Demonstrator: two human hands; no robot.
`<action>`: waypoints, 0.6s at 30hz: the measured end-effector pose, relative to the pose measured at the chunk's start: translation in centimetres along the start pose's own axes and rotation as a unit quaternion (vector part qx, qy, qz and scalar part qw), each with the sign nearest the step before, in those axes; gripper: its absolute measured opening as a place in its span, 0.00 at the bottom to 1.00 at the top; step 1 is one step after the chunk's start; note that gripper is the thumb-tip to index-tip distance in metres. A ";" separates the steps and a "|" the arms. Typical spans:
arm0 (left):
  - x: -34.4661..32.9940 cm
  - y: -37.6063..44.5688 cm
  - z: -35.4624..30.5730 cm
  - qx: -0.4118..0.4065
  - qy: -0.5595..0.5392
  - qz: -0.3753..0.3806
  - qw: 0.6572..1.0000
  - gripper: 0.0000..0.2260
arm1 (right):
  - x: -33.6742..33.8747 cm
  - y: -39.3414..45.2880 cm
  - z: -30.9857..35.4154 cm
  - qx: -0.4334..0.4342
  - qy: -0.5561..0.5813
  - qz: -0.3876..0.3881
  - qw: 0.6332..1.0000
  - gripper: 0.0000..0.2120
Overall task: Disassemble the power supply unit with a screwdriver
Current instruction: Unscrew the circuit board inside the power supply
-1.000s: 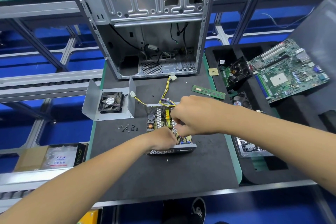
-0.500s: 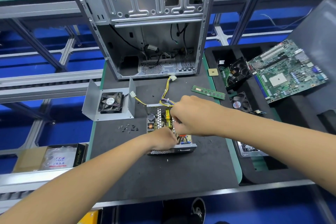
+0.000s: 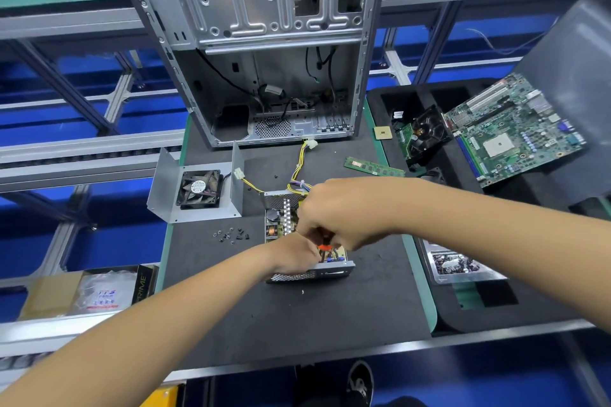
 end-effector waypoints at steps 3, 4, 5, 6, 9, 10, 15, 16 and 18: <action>-0.1 0.0 -0.2 -0.043 -0.012 -0.012 0.999 0.15 | 0.1 -0.2 -0.1 -0.004 0.043 -0.003 0.999 0.07; -0.2 -0.1 -0.2 -0.058 -0.014 -0.018 0.998 0.14 | -0.1 0.0 0.0 -0.008 0.043 -0.006 0.999 0.03; -0.1 -0.1 -0.2 -0.067 -0.010 -0.020 0.997 0.14 | -0.4 0.2 0.2 -0.018 0.038 -0.012 0.999 0.03; -0.1 0.1 -0.1 -0.065 -0.004 -0.013 0.998 0.14 | -0.6 0.3 0.3 -0.038 0.030 -0.015 0.999 0.09; -0.1 0.3 -0.2 -0.025 0.016 0.014 0.999 0.14 | -0.7 0.4 0.3 -0.096 -0.006 -0.028 0.995 0.13; -0.1 0.3 -0.2 -0.018 0.012 0.011 1.000 0.14 | -0.7 0.4 0.3 -0.101 -0.014 -0.026 0.994 0.12; 0.0 -0.2 -1.0 -0.040 0.026 0.003 0.999 0.08 | -0.6 0.0 0.9 -0.082 0.017 -0.002 0.997 0.10; 0.1 -0.3 -1.1 -0.044 0.033 0.007 0.998 0.08 | -0.4 -0.2 1.0 -0.078 0.017 -0.003 0.997 0.10; 0.2 -0.5 -1.2 -0.050 0.041 0.019 0.998 0.08 | -0.1 -0.3 1.1 -0.075 0.027 -0.008 0.997 0.09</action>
Point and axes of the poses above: each hand's wrist, its own y-axis towards the middle knuckle, its own x-axis out of the back of the hand, z = x × y, the point moved 2 cm from there along y, towards the middle knuckle, and after that the axes turned 3 degrees about y, right-handed, at the moved point
